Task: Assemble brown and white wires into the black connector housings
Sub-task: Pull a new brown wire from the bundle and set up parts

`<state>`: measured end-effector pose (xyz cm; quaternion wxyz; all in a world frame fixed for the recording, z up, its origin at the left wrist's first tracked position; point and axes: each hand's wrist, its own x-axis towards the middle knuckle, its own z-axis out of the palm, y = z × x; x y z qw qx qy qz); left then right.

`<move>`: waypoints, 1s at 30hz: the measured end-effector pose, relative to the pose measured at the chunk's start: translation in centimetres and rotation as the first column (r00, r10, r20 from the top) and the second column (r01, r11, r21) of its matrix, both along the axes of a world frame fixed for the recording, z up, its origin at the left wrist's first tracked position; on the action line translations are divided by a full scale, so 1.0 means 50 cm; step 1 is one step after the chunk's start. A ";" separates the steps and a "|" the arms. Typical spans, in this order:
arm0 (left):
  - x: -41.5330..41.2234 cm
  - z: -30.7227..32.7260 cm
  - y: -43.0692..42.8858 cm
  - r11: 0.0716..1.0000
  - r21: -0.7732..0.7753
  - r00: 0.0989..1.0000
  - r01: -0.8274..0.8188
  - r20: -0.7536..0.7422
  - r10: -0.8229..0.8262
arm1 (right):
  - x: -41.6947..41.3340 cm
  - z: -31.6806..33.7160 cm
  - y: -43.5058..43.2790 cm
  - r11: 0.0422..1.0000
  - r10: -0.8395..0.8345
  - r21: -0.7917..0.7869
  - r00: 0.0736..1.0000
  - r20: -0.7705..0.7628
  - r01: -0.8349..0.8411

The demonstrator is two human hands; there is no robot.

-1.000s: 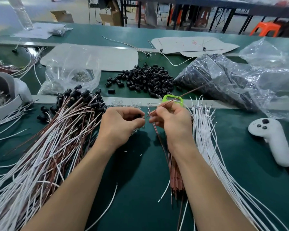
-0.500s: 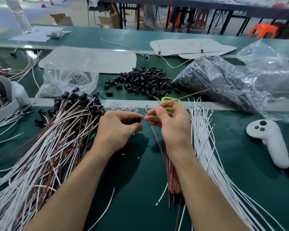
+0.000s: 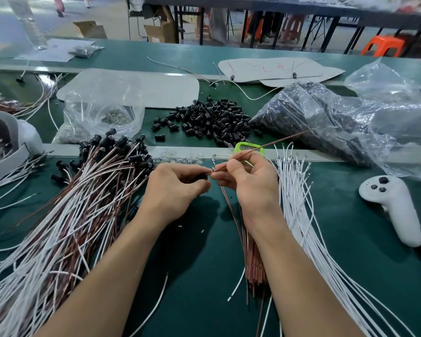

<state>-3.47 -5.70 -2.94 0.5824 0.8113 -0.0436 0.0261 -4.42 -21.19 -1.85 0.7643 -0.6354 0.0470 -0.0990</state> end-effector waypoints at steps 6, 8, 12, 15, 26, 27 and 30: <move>-0.003 0.002 -0.001 0.999 0.046 1.000 -0.003 0.016 0.002 | 0.002 -0.003 -0.003 1.000 -0.015 -0.016 1.000 -0.015 0.015; -0.005 0.003 -0.003 0.998 0.062 0.999 0.005 0.031 -0.007 | 0.002 -0.004 0.000 1.000 0.009 -0.014 1.000 -0.023 -0.009; -0.002 0.002 -0.001 0.996 0.089 1.000 -0.005 0.028 0.003 | 0.002 -0.003 0.000 1.000 -0.015 -0.028 0.999 -0.042 0.014; -0.001 -0.001 -0.002 0.997 0.076 1.000 -0.007 0.025 0.006 | 0.004 -0.002 -0.003 0.993 -0.012 0.113 0.996 -0.089 0.022; -0.004 0.003 -0.010 0.997 0.050 0.997 0.058 0.054 -0.061 | 0.001 -0.001 -0.005 0.998 -0.063 -0.032 0.997 -0.049 0.061; -0.003 0.002 -0.010 0.996 0.059 0.996 0.065 0.055 -0.069 | 0.001 -0.001 -0.003 0.998 -0.055 -0.042 0.998 -0.042 0.053; -0.002 0.001 -0.007 0.995 0.067 0.995 0.073 0.063 -0.077 | 0.000 0.001 -0.003 0.997 -0.029 -0.075 0.998 -0.048 0.025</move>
